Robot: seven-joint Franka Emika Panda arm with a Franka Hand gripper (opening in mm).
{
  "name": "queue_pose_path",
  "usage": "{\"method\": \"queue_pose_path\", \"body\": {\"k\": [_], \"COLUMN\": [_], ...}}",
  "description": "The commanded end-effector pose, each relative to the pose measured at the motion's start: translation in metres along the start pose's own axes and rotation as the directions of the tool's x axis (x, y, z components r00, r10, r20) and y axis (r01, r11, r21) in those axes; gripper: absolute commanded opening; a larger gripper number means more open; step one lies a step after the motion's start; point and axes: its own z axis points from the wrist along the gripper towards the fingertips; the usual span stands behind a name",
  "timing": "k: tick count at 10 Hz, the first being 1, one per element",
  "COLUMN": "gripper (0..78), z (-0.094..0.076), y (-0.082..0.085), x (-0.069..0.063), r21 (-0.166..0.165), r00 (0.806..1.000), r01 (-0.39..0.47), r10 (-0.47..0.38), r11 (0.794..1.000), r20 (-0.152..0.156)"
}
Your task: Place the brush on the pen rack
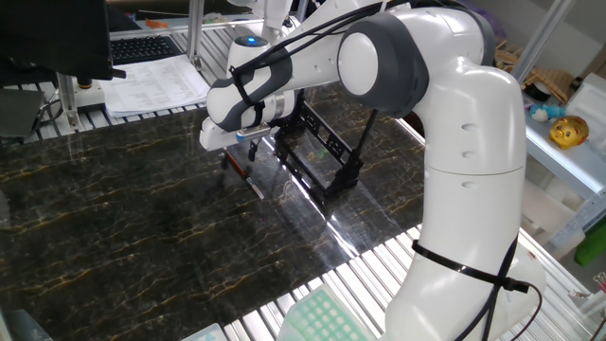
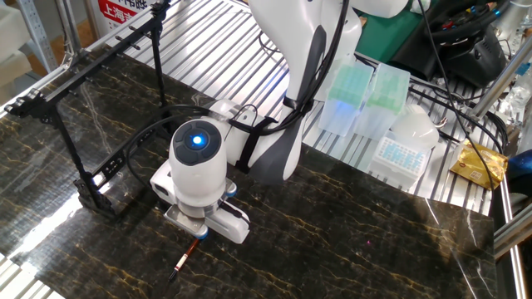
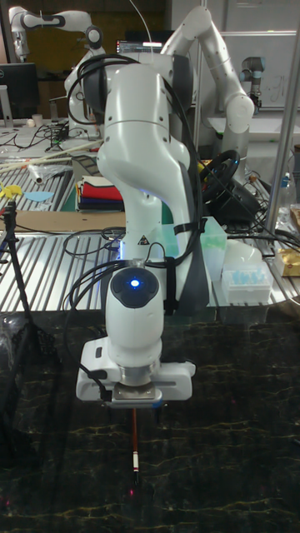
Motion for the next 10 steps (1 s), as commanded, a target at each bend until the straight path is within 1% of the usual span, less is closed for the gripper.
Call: {"method": "queue_pose_path", "body": {"k": [1, 3, 4, 10], "gripper": [77.4, 77.4, 77.4, 77.4], "z": [-0.0016, -0.0016, 0.0056, 0.0051], "y": [-0.0004, -0.0004, -0.0006, -0.0021], "x": [-0.0012, -0.0012, -0.0043, -0.006], "r21": [0.0, 0.0, -0.002, -0.014], "r00": [1.0, 1.0, 1.0, 1.0], "r01": [0.003, 0.003, 0.014, 0.014], "r10": [-0.003, -0.003, -0.014, -0.014], "r11": [1.0, 1.0, 1.0, 1.0], "r20": [0.002, 0.002, -0.001, -0.004]}}
